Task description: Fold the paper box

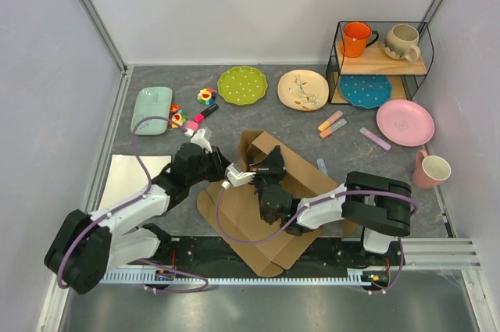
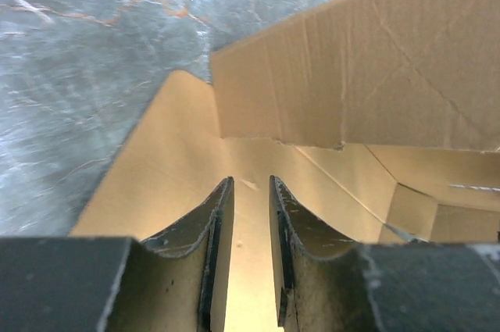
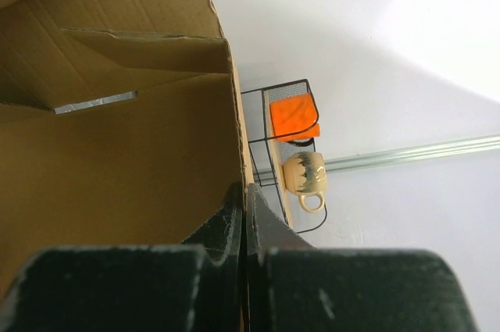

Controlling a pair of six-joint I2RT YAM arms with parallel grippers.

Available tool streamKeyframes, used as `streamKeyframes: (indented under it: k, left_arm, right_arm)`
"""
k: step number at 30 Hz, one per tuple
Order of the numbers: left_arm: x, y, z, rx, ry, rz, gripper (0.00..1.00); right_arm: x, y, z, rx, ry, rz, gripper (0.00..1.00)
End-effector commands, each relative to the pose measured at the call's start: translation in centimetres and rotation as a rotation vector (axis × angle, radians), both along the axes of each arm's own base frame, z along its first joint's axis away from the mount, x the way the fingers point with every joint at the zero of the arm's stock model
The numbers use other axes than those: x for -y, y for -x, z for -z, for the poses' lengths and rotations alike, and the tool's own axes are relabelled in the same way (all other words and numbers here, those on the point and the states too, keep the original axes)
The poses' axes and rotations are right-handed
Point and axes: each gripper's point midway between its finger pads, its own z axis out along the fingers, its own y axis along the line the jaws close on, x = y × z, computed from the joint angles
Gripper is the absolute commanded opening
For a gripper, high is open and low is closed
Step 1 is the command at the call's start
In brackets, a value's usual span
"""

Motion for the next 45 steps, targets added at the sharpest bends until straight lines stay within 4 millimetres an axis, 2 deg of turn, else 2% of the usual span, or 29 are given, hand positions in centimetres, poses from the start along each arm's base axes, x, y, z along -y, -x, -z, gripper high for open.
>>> streamKeyframes:
  k: [1,3,4,5,6,7,8,9,10,11,12,13,14,17,20,21,23,24,25,27,28,31,39,41,42,44,45]
  left_arm:
    - [-3.7,-2.0,-2.0,0.107,-0.132,-0.159,0.30]
    - [-4.9,-3.5,-2.6,0.153,-0.145,-0.243,0.29]
    - [-4.8,-4.4,-3.5,0.187,-0.133,-0.254,0.29]
    - [-4.8,-5.8,-3.2,0.192,-0.133,-0.268,0.29]
    - [-4.2,-6.7,-3.5,0.196,-0.124,-0.255,0.30]
    - [-3.3,-8.2,-4.8,0.225,-0.113,-0.240,0.31]
    - [-2.7,-9.1,-5.0,0.230,-0.111,-0.221,0.32]
    - [-1.3,-10.0,-3.6,0.204,-0.111,-0.171,0.33]
    - [-0.2,-11.4,-5.0,0.238,-0.094,-0.150,0.34]
    - [0.5,-12.0,-5.1,0.239,-0.077,-0.125,0.36]
    - [1.5,-12.5,-3.7,0.201,-0.069,-0.095,0.36]
    - [2.2,-13.3,-4.6,0.210,-0.043,-0.087,0.36]
    - [2.7,-13.4,-4.3,0.200,-0.031,-0.076,0.36]
    - [4.6,-12.8,-3.7,0.160,0.066,-0.012,0.36]
    - [5.0,-11.3,-2.4,0.120,0.116,-0.003,0.33]
    - [4.9,-10.4,-1.6,0.108,0.130,-0.004,0.33]
    - [5.1,-9.3,-1.3,0.114,0.148,0.010,0.32]
    - [5.0,-8.3,-0.3,0.095,0.149,0.019,0.32]
    - [5.4,-8.1,-1.2,0.139,0.180,0.039,0.32]
    - [6.1,-6.5,-0.9,0.132,0.215,0.083,0.32]
    - [6.6,-6.1,-1.6,0.154,0.243,0.102,0.32]
    - [6.7,-4.7,-1.5,0.168,0.261,0.121,0.33]
    - [7.3,-4.0,-3.4,0.243,0.314,0.149,0.36]
    - [6.8,-4.2,-3.2,0.251,0.300,0.123,0.39]
    - [6.6,-4.2,-3.4,0.265,0.295,0.113,0.41]
    - [5.6,-4.4,-3.1,0.292,0.258,0.077,0.50]
    - [5.4,-4.3,-3.5,0.314,0.252,0.076,0.56]
  right_arm:
    - [1.0,0.7,2.0,-0.037,-0.008,0.022,0.00]
    - [0.9,0.7,2.0,-0.040,-0.015,0.019,0.00]
    - [0.9,0.7,2.0,-0.042,-0.009,0.018,0.00]
    - [0.9,0.7,2.0,-0.044,-0.017,0.013,0.00]
    - [0.9,0.7,2.0,-0.045,-0.019,0.016,0.00]
    - [0.7,0.7,2.0,-0.049,-0.016,0.012,0.00]
    - [0.7,0.6,2.0,-0.051,-0.017,0.010,0.00]
    - [0.7,0.6,2.0,-0.052,-0.023,0.010,0.00]
    - [0.6,0.7,2.0,-0.053,-0.025,0.007,0.00]
    - [0.7,0.7,1.9,-0.054,-0.025,0.008,0.00]
    - [0.7,0.8,1.8,-0.055,-0.039,0.005,0.00]
    - [0.8,0.8,2.1,-0.063,-0.022,0.008,0.00]
    - [0.7,0.9,2.1,-0.069,-0.025,0.003,0.00]
    - [1.0,1.0,2.5,-0.086,-0.032,0.001,0.00]
    - [1.3,1.0,2.8,-0.090,-0.034,0.003,0.00]
    - [1.2,1.0,2.8,-0.090,-0.035,0.000,0.00]
    - [1.2,1.0,2.8,-0.090,-0.034,0.000,0.00]
    - [1.1,1.0,2.7,-0.089,-0.038,-0.002,0.00]
    - [1.1,1.0,2.6,-0.087,-0.040,-0.002,0.00]
    - [1.1,1.0,2.5,-0.087,-0.038,-0.006,0.00]
    - [1.1,1.0,2.4,-0.086,-0.039,-0.007,0.00]
    - [1.1,1.0,2.5,-0.087,-0.041,-0.006,0.00]
    - [1.0,1.0,2.8,-0.091,-0.045,0.000,0.00]
    - [1.0,1.0,2.8,-0.092,-0.043,-0.002,0.00]
    - [1.0,1.0,2.8,-0.093,-0.042,-0.002,0.00]
    - [1.0,1.0,2.6,-0.093,-0.046,-0.002,0.00]
    - [1.0,1.0,2.6,-0.094,-0.046,-0.003,0.00]
